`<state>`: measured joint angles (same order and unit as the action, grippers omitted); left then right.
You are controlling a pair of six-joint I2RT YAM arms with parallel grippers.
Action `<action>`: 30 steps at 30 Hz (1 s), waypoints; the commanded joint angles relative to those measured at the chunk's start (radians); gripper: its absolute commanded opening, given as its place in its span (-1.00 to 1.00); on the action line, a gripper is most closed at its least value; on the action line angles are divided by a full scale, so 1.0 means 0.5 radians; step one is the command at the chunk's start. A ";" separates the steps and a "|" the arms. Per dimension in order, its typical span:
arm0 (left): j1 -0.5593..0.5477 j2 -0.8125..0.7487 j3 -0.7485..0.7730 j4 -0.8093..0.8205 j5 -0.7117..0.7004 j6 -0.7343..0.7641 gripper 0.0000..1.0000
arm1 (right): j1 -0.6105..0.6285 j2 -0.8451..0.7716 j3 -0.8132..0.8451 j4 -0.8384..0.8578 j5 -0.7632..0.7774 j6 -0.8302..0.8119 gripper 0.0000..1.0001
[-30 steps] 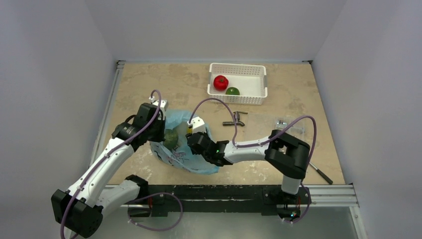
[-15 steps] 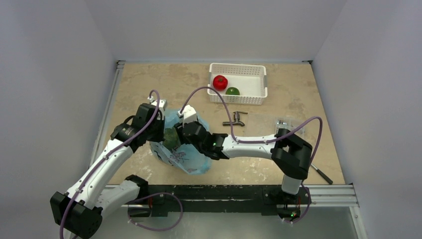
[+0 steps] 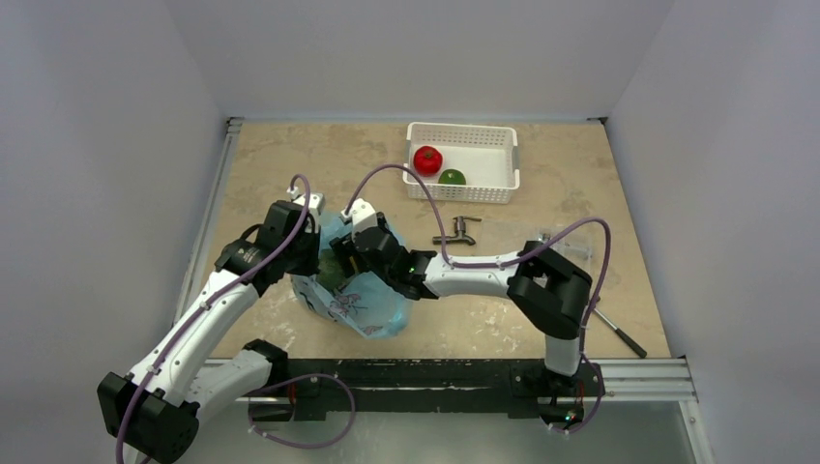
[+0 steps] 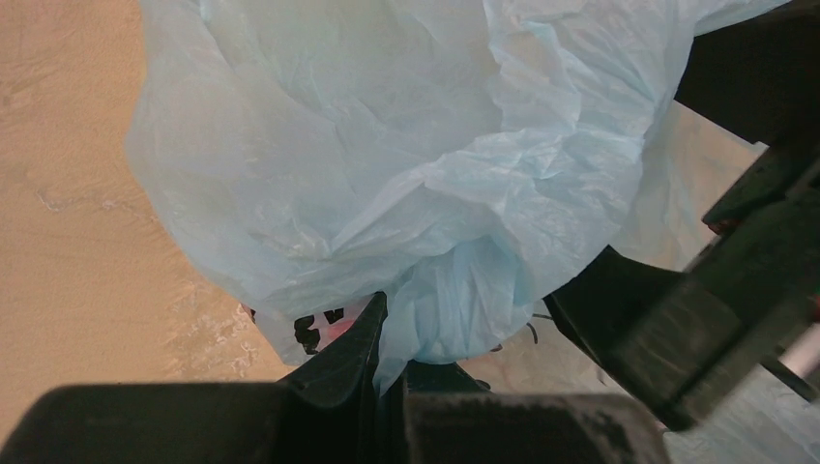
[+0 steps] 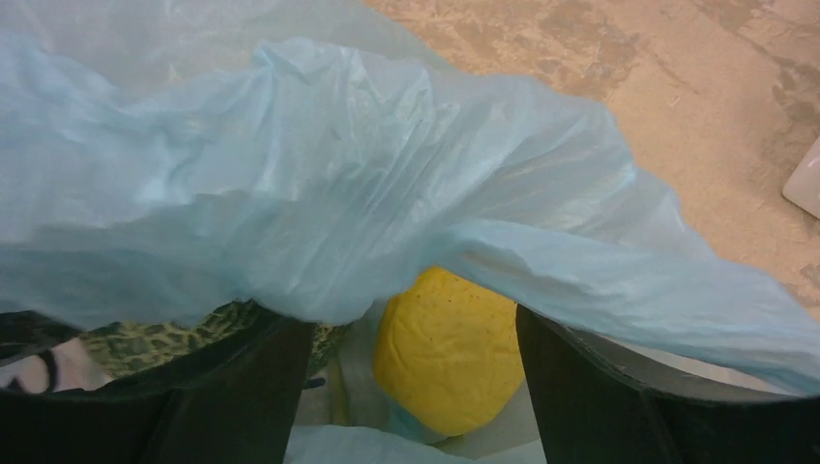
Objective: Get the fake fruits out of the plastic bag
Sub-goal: Take out the fake fruit from the plastic bag.
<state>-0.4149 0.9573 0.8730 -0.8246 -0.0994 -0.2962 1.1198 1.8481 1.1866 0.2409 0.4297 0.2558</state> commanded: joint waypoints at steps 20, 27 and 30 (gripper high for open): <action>-0.002 -0.094 0.030 0.188 0.058 0.046 -1.00 | -0.045 0.074 0.242 -0.197 -0.208 0.163 -1.00; 0.036 -0.170 -0.031 0.575 0.186 0.173 -1.00 | -0.077 -0.733 0.018 -0.324 -0.721 0.284 -1.00; 0.038 -0.086 -0.030 0.701 0.189 0.255 -1.00 | -0.152 -0.898 0.082 -0.367 -0.762 0.278 -1.00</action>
<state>-0.4053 0.8810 0.8650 -0.6315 -0.0368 -0.2375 1.0832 1.5063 1.1900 0.0799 0.1276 0.3679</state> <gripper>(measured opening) 0.008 0.706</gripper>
